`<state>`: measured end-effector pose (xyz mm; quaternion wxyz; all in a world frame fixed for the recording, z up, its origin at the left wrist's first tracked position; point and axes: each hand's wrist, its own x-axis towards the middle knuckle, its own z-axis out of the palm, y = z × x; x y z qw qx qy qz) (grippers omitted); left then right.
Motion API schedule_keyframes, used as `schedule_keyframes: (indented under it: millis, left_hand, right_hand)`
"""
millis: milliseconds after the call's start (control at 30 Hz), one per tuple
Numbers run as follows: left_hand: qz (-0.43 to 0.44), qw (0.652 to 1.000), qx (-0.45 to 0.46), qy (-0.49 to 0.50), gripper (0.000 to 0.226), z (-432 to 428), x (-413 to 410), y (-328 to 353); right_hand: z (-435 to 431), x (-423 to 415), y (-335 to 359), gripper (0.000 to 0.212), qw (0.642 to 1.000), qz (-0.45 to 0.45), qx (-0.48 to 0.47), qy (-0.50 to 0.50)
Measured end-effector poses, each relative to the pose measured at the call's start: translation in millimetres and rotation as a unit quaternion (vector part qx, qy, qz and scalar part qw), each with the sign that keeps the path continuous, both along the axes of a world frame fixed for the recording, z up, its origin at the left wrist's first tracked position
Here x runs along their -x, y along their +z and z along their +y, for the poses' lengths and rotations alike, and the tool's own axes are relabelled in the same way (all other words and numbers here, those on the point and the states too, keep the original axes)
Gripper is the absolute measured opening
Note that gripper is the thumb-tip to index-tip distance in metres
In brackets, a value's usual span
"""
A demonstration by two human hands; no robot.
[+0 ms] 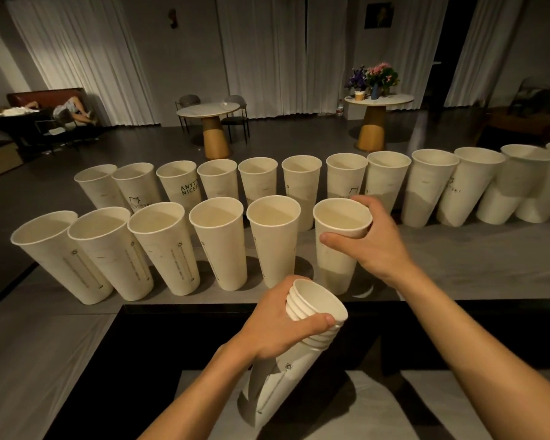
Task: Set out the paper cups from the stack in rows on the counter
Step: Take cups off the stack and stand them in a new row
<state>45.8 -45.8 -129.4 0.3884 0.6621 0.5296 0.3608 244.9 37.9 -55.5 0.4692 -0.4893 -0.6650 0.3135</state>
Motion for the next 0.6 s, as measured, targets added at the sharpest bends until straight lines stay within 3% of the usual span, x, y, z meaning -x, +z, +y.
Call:
schedule_keyframes:
  millis: [200, 333, 400, 467, 533, 600]
  left_hand:
    - [-0.008, 1.000, -0.003, -0.002, 0.072, 4.5, -0.4, 2.3]
    - [-0.011, 1.000, -0.013, -0.007, 0.072, 4.3, -3.2, 3.9]
    - [-0.015, 1.000, -0.016, -0.009, 0.074, 3.5, -3.6, 4.6]
    - [-0.010, 1.000, -0.025, -0.012, 0.076, 2.1, -6.4, 6.8]
    - [0.003, 0.999, -0.031, -0.019, 0.072, 0.5, -14.0, 12.6]
    - [0.021, 0.998, -0.043, -0.037, 0.062, 0.7, -24.5, 18.5]
  right_hand:
    - [6.8, 8.5, -5.8, 0.087, 0.999, -0.032, 0.005, 0.006]
    - [-5.5, 0.7, 3.9, 0.123, 0.998, -0.023, 0.061, -0.007]
    - [-26.0, -5.5, 10.8, 0.114, 0.997, 0.037, 0.001, -0.072]
    - [-54.4, -9.6, 11.7, 0.087, 0.988, 0.041, -0.083, -0.122]
    - [-78.0, -10.0, 8.6, 0.076, 0.990, -0.098, -0.054, -0.082]
    - [-90.0, -7.8, 1.7, 0.077, 0.951, -0.302, 0.057, 0.020]
